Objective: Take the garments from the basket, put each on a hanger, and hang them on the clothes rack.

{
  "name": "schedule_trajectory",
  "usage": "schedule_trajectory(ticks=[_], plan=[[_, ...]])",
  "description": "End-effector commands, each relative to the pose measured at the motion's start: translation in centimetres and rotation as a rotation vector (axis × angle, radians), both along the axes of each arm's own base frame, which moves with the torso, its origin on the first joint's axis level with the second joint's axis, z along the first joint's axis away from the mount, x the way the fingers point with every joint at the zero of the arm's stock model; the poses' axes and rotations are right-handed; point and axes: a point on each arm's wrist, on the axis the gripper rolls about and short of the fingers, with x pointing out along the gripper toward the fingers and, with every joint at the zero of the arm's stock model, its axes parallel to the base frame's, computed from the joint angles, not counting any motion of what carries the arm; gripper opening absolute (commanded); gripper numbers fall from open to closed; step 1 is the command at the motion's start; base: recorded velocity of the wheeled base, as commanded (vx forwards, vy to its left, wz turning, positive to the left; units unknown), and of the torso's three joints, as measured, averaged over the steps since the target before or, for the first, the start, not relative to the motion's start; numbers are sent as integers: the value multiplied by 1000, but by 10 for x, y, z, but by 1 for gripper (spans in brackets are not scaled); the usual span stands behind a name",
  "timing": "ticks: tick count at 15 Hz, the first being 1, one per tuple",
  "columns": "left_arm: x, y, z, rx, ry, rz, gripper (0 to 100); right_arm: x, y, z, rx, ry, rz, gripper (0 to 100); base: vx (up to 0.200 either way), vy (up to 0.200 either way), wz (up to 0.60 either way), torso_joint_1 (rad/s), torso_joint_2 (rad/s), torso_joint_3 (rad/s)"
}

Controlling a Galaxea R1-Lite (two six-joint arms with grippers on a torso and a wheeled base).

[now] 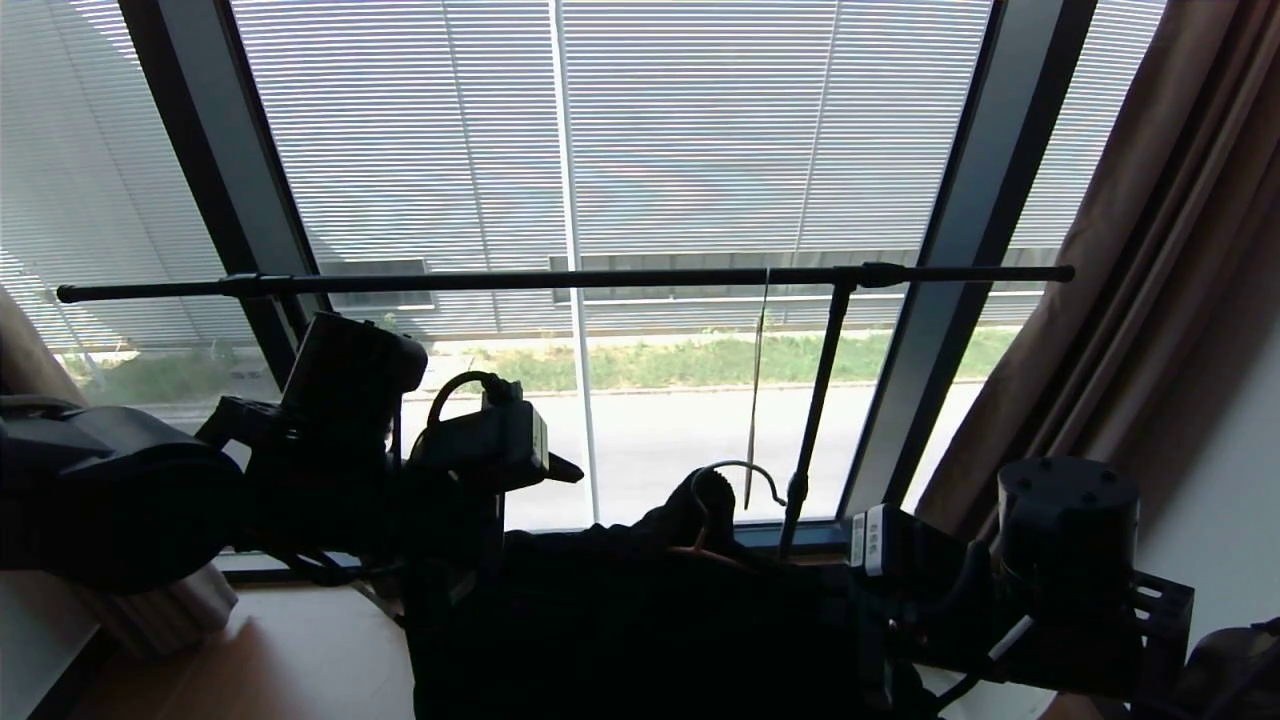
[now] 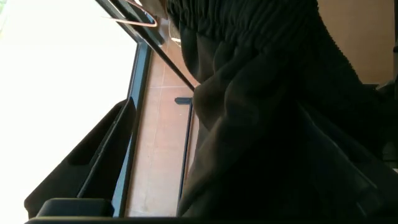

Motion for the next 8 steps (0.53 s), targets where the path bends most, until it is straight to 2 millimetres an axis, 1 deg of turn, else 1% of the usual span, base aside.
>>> schedule_trajectory(ticks=[1, 6, 7, 8], plan=[[2, -6, -5, 6, 18, -12, 100, -2, 2, 2, 18, -20, 13, 0, 0, 0, 0, 0, 0, 0], [0, -6, -6, 8, 25, -15, 100, -1, 4, 3, 46, -56, 15, 0, 0, 0, 0, 0, 0, 0], [0, -6, -7, 9, 26, -15, 0, -1, 4, 3, 46, -56, 15, 0, 0, 0, 0, 0, 0, 0], [0, -6, -6, 8, 25, -15, 0, -1, 4, 3, 48, -56, 14, 0, 0, 0, 0, 0, 0, 0]])
